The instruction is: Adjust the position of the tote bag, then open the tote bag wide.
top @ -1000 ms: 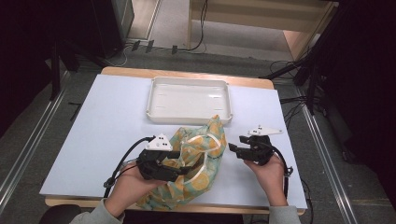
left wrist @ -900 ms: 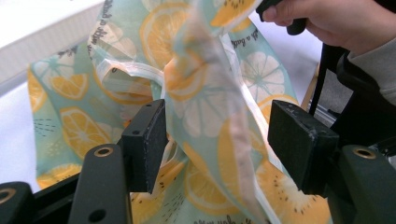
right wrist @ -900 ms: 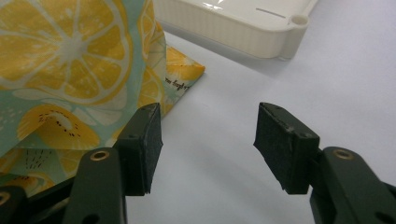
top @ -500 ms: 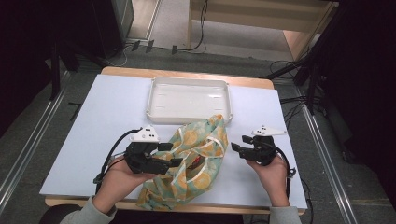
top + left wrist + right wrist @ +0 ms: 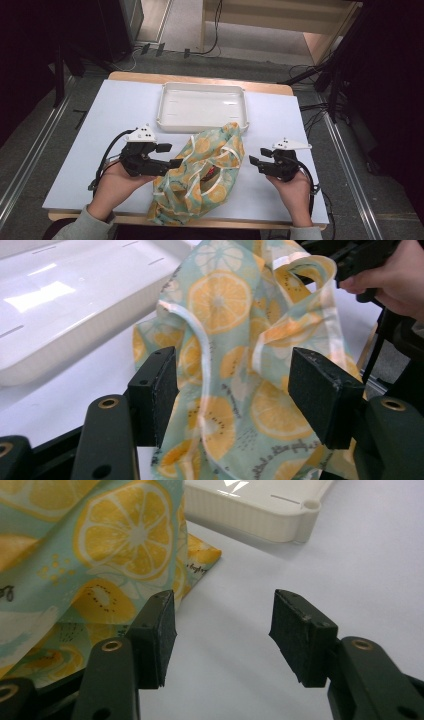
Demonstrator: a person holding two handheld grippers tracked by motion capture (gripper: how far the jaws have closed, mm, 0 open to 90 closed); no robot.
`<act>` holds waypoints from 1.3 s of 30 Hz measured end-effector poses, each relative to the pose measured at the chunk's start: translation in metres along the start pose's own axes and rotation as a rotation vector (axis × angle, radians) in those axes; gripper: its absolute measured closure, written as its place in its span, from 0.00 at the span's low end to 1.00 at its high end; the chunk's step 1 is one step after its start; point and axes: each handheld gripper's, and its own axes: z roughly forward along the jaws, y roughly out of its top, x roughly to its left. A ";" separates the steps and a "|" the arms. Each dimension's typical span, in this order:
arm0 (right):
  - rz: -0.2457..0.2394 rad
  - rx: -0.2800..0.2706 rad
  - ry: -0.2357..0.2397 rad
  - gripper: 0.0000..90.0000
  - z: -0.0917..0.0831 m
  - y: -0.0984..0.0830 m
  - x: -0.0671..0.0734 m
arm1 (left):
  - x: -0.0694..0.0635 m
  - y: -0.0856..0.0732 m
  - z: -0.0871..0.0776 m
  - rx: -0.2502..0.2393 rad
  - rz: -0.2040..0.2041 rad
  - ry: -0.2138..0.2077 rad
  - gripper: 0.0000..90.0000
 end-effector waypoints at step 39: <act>0.032 0.026 0.110 0.60 -0.025 0.015 0.020 | 0.058 -0.028 0.019 0.034 -0.095 -0.066 0.41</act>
